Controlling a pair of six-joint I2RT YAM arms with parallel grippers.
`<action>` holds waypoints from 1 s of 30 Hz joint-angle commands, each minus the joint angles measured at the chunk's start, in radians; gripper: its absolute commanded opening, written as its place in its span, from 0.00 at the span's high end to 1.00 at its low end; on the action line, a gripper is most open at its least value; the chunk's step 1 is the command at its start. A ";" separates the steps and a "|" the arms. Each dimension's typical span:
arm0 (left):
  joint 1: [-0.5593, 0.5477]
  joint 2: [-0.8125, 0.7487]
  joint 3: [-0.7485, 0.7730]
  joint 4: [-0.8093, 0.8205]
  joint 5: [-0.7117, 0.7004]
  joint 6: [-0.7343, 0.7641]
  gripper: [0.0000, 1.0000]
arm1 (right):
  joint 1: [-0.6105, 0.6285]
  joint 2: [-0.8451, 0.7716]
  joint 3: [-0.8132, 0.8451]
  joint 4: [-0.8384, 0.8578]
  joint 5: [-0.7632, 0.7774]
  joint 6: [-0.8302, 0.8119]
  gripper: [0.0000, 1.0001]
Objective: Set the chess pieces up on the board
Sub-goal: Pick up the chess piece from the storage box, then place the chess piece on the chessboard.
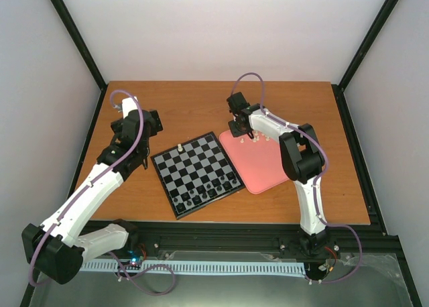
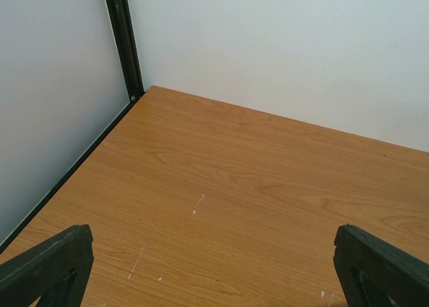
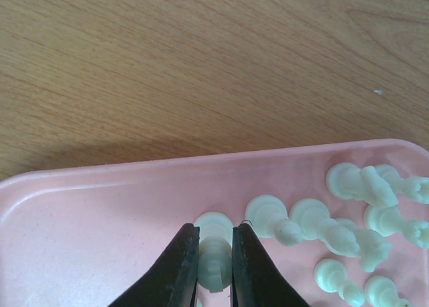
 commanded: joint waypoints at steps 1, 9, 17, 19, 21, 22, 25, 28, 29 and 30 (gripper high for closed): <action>0.007 -0.001 0.036 0.015 -0.017 -0.011 0.00 | -0.006 -0.054 0.003 -0.010 -0.016 0.019 0.91; 0.008 -0.007 0.037 0.011 -0.016 -0.011 0.00 | 0.073 -0.124 0.017 0.003 -0.099 -0.009 0.91; 0.007 -0.023 0.034 0.010 -0.013 -0.011 0.00 | 0.206 -0.022 0.174 -0.028 -0.191 -0.040 0.91; 0.007 -0.028 0.033 0.008 -0.013 -0.012 0.00 | 0.233 0.017 0.226 -0.047 -0.192 -0.042 0.91; 0.007 -0.037 0.032 0.008 -0.013 -0.012 0.00 | 0.253 0.050 0.270 -0.060 -0.209 -0.041 0.91; 0.007 -0.041 0.030 0.008 -0.012 -0.012 0.00 | 0.262 0.066 0.293 -0.067 -0.217 -0.042 0.91; 0.007 -0.058 0.024 0.008 -0.008 -0.014 0.00 | 0.291 0.120 0.370 -0.110 -0.222 -0.055 0.91; 0.007 -0.070 0.018 0.008 -0.009 -0.014 0.00 | 0.312 0.158 0.408 -0.141 -0.220 -0.062 0.91; 0.007 -0.071 0.017 0.007 -0.009 -0.014 0.00 | 0.316 0.162 0.409 -0.144 -0.222 -0.062 0.90; 0.007 -0.072 0.017 0.009 -0.008 -0.014 0.00 | 0.319 0.165 0.409 -0.146 -0.224 -0.063 0.90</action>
